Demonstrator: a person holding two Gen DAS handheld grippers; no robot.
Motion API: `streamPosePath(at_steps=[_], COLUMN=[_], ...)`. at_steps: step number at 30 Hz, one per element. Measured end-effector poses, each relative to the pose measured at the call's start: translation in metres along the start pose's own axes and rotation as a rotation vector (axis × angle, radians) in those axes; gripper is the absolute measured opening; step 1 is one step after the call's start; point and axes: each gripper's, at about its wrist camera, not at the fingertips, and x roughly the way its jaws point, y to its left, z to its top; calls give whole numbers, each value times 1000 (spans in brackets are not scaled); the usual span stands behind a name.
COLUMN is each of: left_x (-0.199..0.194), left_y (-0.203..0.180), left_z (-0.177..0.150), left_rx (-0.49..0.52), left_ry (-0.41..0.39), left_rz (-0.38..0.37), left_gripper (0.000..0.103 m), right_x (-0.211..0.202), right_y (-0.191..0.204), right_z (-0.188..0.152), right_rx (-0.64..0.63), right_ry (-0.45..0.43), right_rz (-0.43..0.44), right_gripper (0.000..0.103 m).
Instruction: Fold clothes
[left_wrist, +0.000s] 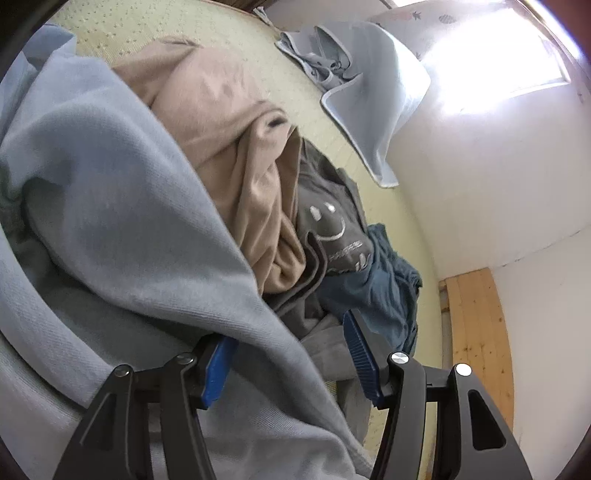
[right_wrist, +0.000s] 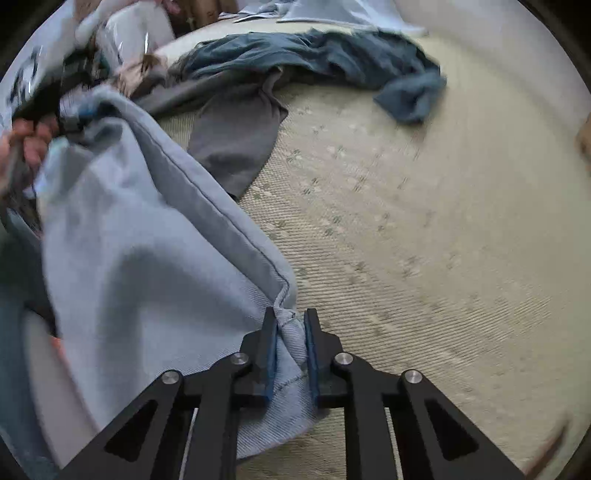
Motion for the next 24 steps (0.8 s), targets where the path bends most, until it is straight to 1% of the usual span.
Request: streamPosePath(at_steps=[2, 4, 8, 10, 11, 13, 15, 17, 18, 19, 21, 22, 24], left_x=[-1, 0, 7, 12, 13, 16, 14, 10, 8, 5, -1, -5, -13], left_y=[0, -1, -9, -14, -16, -20, -22, -21, -20, -19, -18, -17, -16], left_z=[1, 1, -2, -4, -6, -8, -9, -11, -13, -15, -21, -25, -33], left_rx=[-11, -18, 9, 32, 44, 67, 74, 70, 67, 63, 53, 50, 51], left_ry=[-2, 2, 43, 73, 81, 95, 101, 104, 108, 114, 125, 130, 136], left_rz=[-12, -30, -59, -63, -57, -45, -48, -54, -55, -57, -60, -59, -48], left_gripper=[61, 61, 61, 61, 61, 61, 62, 62, 62, 62, 62, 62, 62], right_x=[-9, -18, -34, -25, -17, -6, -8, -24, -34, -40, -51, -52, -54], right_y=[-5, -13, -37, -48, -52, -58, -65, -73, -80, -86, -99, -102, -105], right_z=[-3, -6, 0, 3, 2, -3, -6, -14, -19, -24, -35, -38, -46], right_rx=[-20, -14, 53, 89, 94, 102, 145, 212, 267, 316, 409, 431, 471], right_ry=[-25, -57, -104, -85, -55, -32, -31, -84, -116, -139, -182, -189, -187], right_rz=[-38, -73, -125, -169, -178, -138, -107, -89, -84, -58, -8, 11, 56], right_gripper=[12, 11, 10, 11, 12, 14, 20, 23, 27, 30, 42, 44, 45])
